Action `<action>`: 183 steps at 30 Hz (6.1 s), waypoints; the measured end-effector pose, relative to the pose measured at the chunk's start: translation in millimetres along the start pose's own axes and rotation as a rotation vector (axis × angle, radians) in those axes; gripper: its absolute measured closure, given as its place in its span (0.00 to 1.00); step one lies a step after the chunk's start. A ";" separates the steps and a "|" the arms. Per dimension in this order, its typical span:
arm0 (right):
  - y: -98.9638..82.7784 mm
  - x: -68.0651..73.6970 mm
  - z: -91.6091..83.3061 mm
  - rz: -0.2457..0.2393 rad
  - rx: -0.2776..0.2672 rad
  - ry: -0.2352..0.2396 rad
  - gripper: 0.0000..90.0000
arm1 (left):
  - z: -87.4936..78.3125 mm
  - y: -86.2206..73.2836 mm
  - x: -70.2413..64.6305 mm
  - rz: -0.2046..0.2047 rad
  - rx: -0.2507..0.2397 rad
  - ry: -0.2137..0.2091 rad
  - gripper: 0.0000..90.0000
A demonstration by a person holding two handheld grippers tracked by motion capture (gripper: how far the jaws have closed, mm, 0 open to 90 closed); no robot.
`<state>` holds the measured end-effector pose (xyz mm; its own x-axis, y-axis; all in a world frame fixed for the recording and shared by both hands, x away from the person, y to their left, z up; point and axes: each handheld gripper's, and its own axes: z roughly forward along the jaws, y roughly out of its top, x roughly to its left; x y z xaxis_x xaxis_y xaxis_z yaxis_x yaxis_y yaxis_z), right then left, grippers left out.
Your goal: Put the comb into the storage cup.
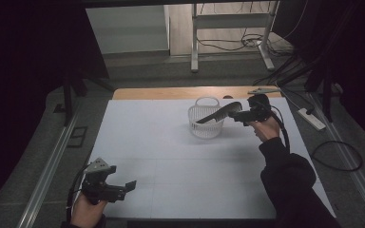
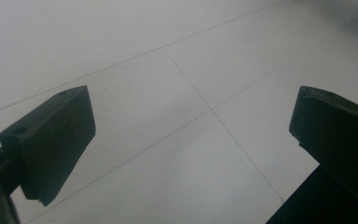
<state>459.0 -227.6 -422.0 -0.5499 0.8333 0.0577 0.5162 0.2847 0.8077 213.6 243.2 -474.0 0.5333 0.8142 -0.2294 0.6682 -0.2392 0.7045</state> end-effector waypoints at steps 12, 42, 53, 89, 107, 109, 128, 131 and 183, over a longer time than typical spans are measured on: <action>-5.1 5.8 1.8 -0.031 0.023 -0.013 0.00 | -0.8 -0.3 0.0 0.006 -0.001 -0.004 0.01; -19.3 11.7 -7.7 -0.043 0.053 0.005 0.00 | -1.5 -0.5 0.6 0.001 -0.010 -0.012 0.01; -21.7 15.5 -14.5 -0.059 0.059 0.016 0.00 | -1.9 -0.9 1.0 -0.001 -0.012 -0.014 0.01; -33.8 35.5 -37.9 -0.083 0.072 0.024 0.00 | -4.1 -2.0 1.1 0.005 -0.020 0.006 0.00; -46.0 46.6 -53.1 -0.096 0.065 0.042 0.00 | -6.8 -4.3 1.4 0.010 -0.040 -0.011 0.00; -46.8 47.5 -55.7 -0.094 0.059 0.040 0.00 | -7.4 -4.8 1.3 0.010 -0.044 -0.012 0.00; -64.3 52.8 -69.8 -0.090 0.072 0.059 0.00 | -9.4 -6.7 1.7 0.009 -0.063 -0.024 0.00; -69.5 52.6 -71.5 -0.096 0.083 0.059 0.00 | -9.2 -6.5 1.8 0.010 -0.064 -0.027 0.00; -121.3 45.1 -126.7 -0.092 0.096 0.043 0.00 | -9.4 -6.3 2.6 0.004 -0.065 -0.030 0.00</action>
<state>288.4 -284.6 -443.0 -0.6242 0.7812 0.0125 0.5216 0.4048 0.7510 205.9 251.8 -472.8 0.5519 0.7969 -0.2454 0.6315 -0.2072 0.7472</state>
